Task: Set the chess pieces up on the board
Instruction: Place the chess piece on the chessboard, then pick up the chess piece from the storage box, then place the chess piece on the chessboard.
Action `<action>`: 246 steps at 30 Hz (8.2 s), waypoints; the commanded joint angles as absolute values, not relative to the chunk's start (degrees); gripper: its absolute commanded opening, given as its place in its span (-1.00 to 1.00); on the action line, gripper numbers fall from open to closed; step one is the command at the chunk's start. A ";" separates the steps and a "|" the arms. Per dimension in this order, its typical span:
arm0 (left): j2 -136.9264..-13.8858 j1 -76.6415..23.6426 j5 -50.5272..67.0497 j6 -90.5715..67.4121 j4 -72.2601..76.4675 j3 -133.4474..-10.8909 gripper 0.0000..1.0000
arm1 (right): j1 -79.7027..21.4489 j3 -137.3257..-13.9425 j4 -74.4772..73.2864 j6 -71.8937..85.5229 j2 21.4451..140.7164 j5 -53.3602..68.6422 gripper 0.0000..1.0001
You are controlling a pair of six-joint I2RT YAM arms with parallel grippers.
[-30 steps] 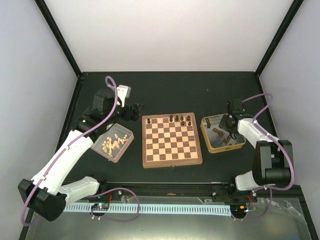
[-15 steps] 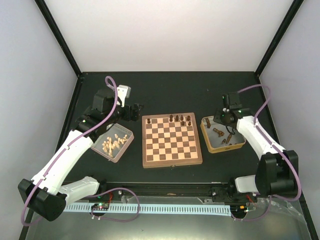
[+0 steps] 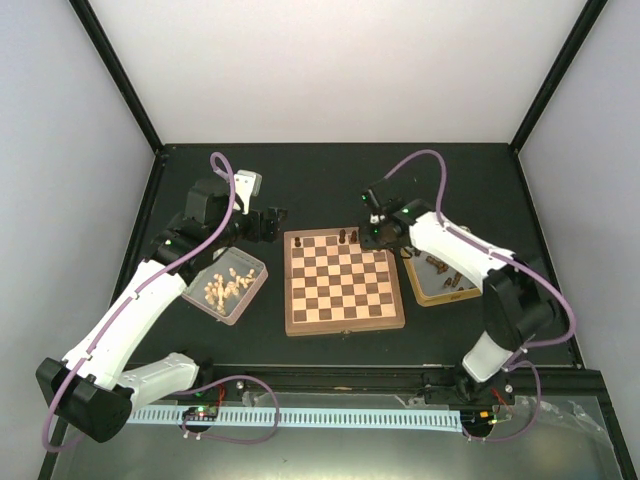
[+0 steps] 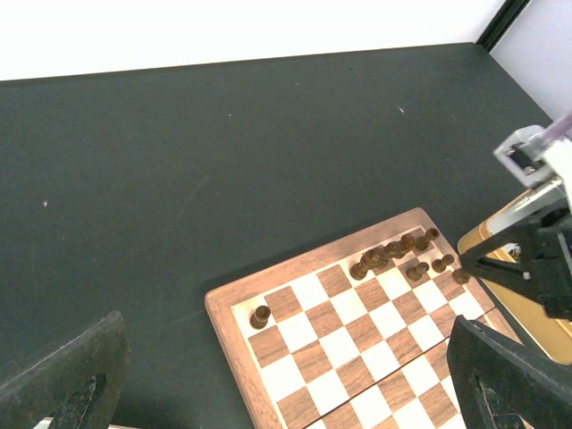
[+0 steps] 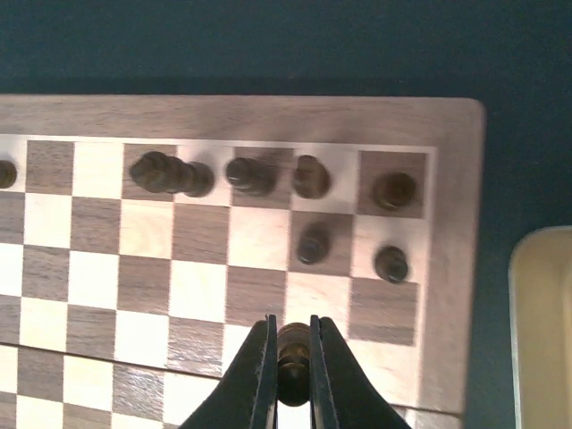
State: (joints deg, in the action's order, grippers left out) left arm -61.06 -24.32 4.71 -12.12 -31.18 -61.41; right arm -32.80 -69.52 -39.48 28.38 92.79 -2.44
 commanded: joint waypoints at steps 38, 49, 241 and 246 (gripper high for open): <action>-59.60 -23.82 4.21 -11.51 -29.71 -61.35 0.97 | -37.43 -83.71 -41.83 26.71 112.59 -5.43 -0.71; -59.73 -23.82 4.20 -11.51 -29.71 -61.35 0.97 | -37.41 -81.59 -40.70 26.60 106.19 -2.75 -0.53; -76.44 -27.94 48.20 -94.05 36.28 -35.17 -0.86 | -41.34 -39.79 24.27 56.60 73.57 29.53 -0.58; -76.64 -27.95 47.91 -93.93 36.04 -35.07 -0.86 | -42.28 -40.69 20.79 55.12 73.79 27.51 -0.53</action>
